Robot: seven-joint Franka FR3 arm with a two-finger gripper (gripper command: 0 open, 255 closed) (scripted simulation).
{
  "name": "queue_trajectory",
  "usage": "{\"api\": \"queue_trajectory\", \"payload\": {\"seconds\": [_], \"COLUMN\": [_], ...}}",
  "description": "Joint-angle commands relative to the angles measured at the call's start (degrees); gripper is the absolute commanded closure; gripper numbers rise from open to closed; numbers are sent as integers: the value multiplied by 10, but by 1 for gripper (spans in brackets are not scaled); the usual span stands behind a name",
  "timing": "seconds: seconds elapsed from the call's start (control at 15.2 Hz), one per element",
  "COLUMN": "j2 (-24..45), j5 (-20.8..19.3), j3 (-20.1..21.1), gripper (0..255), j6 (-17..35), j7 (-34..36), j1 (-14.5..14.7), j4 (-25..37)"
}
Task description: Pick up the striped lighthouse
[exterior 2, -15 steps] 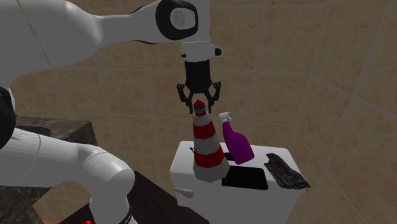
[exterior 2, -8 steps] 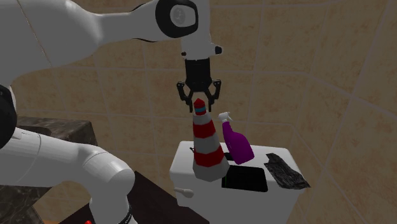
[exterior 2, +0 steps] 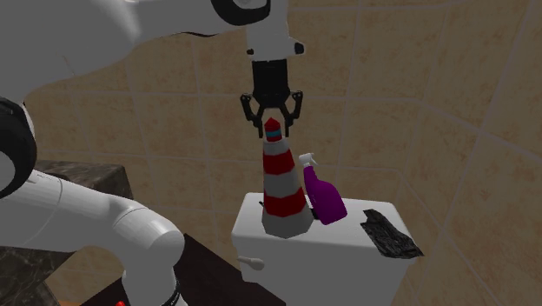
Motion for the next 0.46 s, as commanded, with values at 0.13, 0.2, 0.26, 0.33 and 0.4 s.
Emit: {"api": "queue_trajectory", "payload": {"seconds": [0.13,0.2,0.26,0.33,0.4], "j2": [15,19,24,24,24], "j5": [4,4,5,6,6], "j3": [2,3,3,3,3], "gripper": [255,255,255,255,255], "j6": [-26,-33,-40,-41,-41], "j7": [-5,-7,-8,-8,-8], "j1": [2,3,4,4,4], "j4": [42,54,65,67,67]}}
